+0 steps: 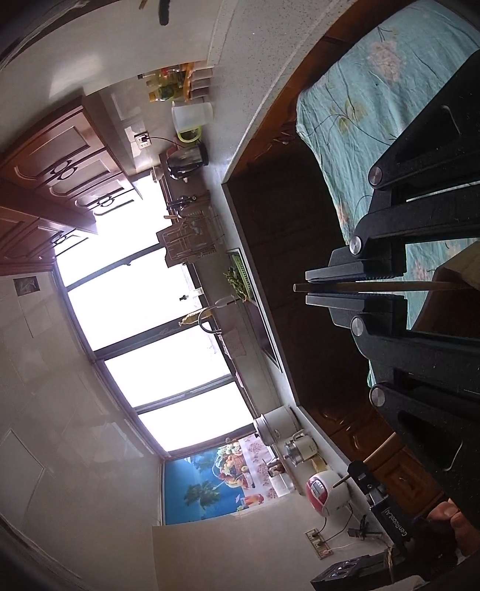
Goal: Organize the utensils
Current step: 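Lift both held chopsticks upright and lower them into the wooden holder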
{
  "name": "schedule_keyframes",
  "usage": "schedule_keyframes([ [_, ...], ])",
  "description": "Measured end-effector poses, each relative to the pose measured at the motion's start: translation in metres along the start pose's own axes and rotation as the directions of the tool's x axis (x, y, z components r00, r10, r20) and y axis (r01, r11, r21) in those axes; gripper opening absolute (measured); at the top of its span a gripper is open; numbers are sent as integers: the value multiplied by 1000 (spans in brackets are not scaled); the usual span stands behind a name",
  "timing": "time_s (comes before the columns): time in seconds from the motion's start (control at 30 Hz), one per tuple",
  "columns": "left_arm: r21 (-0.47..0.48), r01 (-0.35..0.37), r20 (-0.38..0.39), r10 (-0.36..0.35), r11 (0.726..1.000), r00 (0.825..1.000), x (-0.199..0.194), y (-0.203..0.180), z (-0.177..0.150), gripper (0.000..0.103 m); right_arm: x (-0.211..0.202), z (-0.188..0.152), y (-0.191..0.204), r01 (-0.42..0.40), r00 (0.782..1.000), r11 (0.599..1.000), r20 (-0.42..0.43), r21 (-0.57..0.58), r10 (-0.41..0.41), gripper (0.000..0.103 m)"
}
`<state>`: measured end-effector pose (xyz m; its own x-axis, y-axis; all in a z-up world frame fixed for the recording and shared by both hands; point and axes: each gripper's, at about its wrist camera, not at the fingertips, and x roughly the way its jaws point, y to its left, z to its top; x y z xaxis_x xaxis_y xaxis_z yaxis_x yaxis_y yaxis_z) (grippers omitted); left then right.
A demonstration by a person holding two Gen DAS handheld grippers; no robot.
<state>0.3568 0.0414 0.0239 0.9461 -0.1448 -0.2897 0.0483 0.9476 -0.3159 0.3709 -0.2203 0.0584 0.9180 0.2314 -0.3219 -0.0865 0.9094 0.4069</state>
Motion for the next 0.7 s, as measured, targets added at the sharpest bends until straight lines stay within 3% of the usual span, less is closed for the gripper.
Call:
schedule_keyframes([
  [0.1,-18,0,-16,0,1000,1000,18,2,-16,4,6,-13,-6,8,1000,1000,-9,15,-7,5],
  [0.3,-5,9,-62,-9,1000,998,48,1,-18,4,12,-23,-10,10,999,1000,-43,25,-8,6],
  [0.57,5,16,-58,-16,1000,998,41,7,10,4,21,-25,-14,12,998,1000,-68,21,-10,6],
  [0.7,8,11,-73,-10,1000,997,32,6,7,8,18,-23,-17,6,996,999,-87,34,-3,17],
])
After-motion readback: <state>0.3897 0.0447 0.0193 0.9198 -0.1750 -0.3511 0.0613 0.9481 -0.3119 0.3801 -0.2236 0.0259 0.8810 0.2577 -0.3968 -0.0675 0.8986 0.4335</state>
